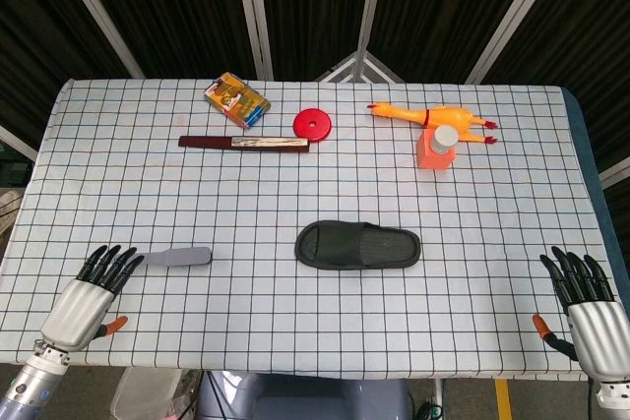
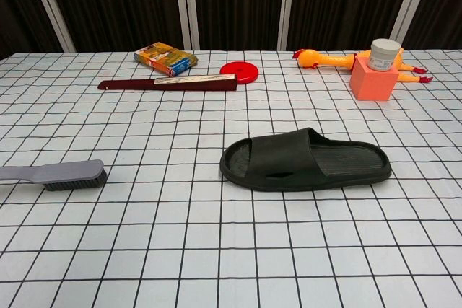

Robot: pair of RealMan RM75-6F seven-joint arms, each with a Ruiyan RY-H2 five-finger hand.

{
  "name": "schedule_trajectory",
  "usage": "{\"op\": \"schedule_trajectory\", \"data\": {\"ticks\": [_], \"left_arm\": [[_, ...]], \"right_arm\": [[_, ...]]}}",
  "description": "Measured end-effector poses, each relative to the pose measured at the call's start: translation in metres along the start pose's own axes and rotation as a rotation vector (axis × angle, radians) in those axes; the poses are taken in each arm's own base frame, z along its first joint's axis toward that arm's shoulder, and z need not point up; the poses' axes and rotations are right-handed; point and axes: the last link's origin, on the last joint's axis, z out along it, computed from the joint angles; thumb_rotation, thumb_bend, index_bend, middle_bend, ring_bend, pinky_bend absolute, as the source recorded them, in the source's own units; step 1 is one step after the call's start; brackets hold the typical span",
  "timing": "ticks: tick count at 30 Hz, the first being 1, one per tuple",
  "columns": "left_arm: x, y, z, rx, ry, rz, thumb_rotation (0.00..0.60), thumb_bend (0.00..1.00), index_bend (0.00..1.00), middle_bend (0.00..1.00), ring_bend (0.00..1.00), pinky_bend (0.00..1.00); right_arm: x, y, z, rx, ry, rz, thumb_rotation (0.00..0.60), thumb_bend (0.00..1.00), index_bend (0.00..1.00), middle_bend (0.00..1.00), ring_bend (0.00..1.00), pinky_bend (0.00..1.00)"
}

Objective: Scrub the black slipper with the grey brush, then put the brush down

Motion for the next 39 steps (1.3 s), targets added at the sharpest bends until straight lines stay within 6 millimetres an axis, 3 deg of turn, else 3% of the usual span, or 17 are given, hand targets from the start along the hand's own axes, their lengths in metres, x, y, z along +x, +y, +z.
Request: {"op": "schedule_trajectory", "data": {"ticks": [5,7,10,17,21,27,39], "left_arm": [[-0.002,-0.002,0.003,0.013,-0.01,-0.008,0.6,0.03,0.0,0.06,0.03,0.07],[-0.004,-0.002,0.005,0.018,-0.019,-0.014,0.6,0.07,0.02,0.14,0.12,0.16],[-0.009,-0.002,0.014,0.031,-0.03,-0.022,0.6,0.16,0.15,0.31,0.26,0.27],[-0.019,-0.015,0.053,0.095,0.022,0.057,0.6,0.29,0.25,0.4,0.34,0.35],[-0.03,-0.01,0.083,0.099,0.036,0.059,0.6,0.26,0.26,0.4,0.34,0.36],[-0.043,0.012,0.109,0.094,0.051,0.018,0.6,0.25,0.28,0.38,0.34,0.36],[-0.044,0.02,0.112,0.092,0.046,0.009,0.6,0.19,0.27,0.38,0.34,0.38]], "right_arm": [[0.001,0.001,0.0,-0.003,0.003,0.003,0.6,0.34,0.0,0.0,0.0,0.0],[0.002,0.002,0.0,-0.005,0.005,0.01,0.6,0.34,0.0,0.0,0.0,0.0],[0.003,0.004,-0.001,-0.018,0.004,0.014,0.6,0.34,0.0,0.0,0.0,0.0],[0.001,0.011,0.001,-0.039,-0.037,0.005,0.6,0.34,0.0,0.0,0.0,0.0],[0.0,0.013,0.002,-0.041,-0.058,-0.002,0.6,0.34,0.0,0.0,0.0,0.0],[-0.001,0.014,0.006,-0.05,-0.093,-0.004,0.6,0.34,0.0,0.0,0.0,0.0],[0.0,0.016,0.008,-0.058,-0.093,0.0,0.6,0.34,0.0,0.0,0.0,0.0]]}}
